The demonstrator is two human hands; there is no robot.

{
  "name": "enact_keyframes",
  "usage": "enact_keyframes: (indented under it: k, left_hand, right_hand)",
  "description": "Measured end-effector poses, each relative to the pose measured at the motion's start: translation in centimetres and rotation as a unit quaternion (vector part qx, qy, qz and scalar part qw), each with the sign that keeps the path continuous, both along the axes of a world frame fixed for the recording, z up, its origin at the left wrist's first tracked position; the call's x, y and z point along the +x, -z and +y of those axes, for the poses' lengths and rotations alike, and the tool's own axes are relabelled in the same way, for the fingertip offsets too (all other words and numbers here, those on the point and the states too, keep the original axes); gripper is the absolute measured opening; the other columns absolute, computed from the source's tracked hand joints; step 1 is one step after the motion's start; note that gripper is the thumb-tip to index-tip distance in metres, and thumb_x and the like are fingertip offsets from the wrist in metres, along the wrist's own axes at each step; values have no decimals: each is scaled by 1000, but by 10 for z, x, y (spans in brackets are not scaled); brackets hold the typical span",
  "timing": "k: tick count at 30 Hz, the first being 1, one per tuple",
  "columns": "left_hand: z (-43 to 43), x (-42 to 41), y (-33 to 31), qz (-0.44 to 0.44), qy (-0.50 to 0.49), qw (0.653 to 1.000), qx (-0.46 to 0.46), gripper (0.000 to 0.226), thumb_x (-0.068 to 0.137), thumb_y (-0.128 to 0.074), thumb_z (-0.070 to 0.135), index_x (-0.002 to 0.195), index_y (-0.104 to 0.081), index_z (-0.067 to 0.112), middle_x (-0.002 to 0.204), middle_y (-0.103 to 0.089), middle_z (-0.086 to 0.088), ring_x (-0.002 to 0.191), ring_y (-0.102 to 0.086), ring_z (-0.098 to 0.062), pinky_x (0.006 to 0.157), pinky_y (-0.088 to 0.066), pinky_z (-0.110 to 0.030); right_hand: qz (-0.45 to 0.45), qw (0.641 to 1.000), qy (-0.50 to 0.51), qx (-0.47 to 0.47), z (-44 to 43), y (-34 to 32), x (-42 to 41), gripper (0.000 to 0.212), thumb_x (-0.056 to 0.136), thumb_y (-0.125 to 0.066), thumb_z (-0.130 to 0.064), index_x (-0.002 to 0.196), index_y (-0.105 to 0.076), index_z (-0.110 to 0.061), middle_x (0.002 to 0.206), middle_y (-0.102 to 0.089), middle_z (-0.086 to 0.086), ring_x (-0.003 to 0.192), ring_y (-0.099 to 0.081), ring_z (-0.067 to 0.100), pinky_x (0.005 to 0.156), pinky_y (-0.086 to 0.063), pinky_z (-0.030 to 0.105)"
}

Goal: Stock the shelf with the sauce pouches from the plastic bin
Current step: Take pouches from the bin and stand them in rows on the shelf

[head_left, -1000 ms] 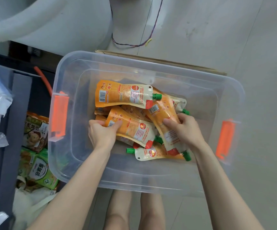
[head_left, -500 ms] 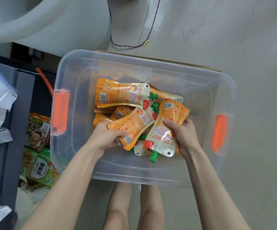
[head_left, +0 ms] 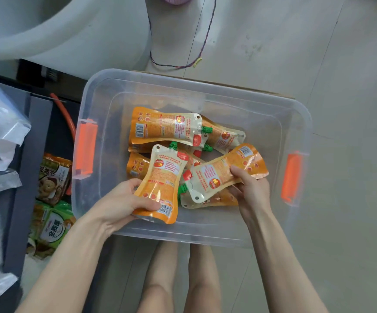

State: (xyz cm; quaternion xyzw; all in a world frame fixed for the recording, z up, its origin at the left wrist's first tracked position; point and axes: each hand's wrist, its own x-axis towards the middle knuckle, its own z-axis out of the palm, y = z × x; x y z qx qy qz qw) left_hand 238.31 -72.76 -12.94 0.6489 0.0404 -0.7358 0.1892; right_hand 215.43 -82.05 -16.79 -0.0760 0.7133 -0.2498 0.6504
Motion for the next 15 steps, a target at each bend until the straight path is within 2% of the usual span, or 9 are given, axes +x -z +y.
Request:
enact_keyframes:
  k: [3,5,6,8,10,11,12,13,15]
  left_hand:
    - [-2,-2,-3,-1,-16,1000,-9,74,43,-82,0,112,-56,11,101,-72,-13,88,-71,-27,64,-59,-32]
    - [-2,-7,-4,-6,-36,999,-8,76,44,-83,-6,113,-57,9,99,-72,-13,87,-71,-28,64,-58,-33]
    - [-3,-10,-4,-22,-54,998,-5,71,47,-80,-2,113,-57,10,99,-72,-13,87,-71,-28,64,-57,-34]
    - [-5,-15,0,-60,-109,992,13,63,55,-76,0,114,-55,11,96,-72,-12,83,-70,-26,61,-56,-35]
    - [-9,-18,7,-80,-167,982,35,52,71,-73,2,118,-53,11,101,-70,-11,87,-69,-26,64,-56,-37]
    - [-12,-20,10,-88,-173,980,40,50,75,-72,3,120,-52,11,105,-69,-11,91,-68,-26,68,-56,-39]
    - [-14,-22,13,-99,-163,981,43,51,76,-72,2,121,-51,11,109,-67,-10,94,-67,-26,72,-56,-40]
    - [-16,-24,16,-111,-149,982,46,51,76,-72,1,121,-50,10,111,-66,-10,96,-66,-26,76,-55,-41]
    - [-16,-28,23,-119,-134,982,60,48,74,-71,-7,115,-51,8,112,-65,-12,94,-65,-27,77,-54,-41]
  right_hand:
    - [3,996,85,-8,1,2,3,22,79,-68,2,96,-62,-11,85,-71,5,78,-69,19,54,-56,29]
    - [-23,990,137,15,4,7,10,23,80,-67,-1,100,-62,-9,86,-70,6,76,-70,21,54,-56,31]
    - [-41,985,163,34,5,10,16,23,81,-66,-2,103,-61,-8,89,-70,8,76,-70,22,55,-57,34]
    - [-57,980,175,71,8,16,30,23,83,-64,-5,106,-60,-6,93,-68,11,82,-69,26,66,-59,43]
    - [-44,987,125,91,12,23,39,15,83,-64,-1,98,-62,-2,84,-70,8,81,-68,20,85,-55,46]
    - [-31,991,85,96,15,25,42,11,81,-66,1,91,-62,-2,77,-71,7,73,-69,16,86,-55,42]
    - [-16,995,37,96,16,26,44,14,79,-68,2,89,-61,-4,77,-71,7,66,-69,13,81,-57,36]
    - [5,996,-24,86,17,27,44,26,75,-72,1,95,-58,-8,82,-70,8,64,-68,12,70,-58,31]
    - [66,979,-185,51,19,32,39,62,67,-80,-3,113,-44,-23,89,-65,1,69,-67,9,57,-54,23]
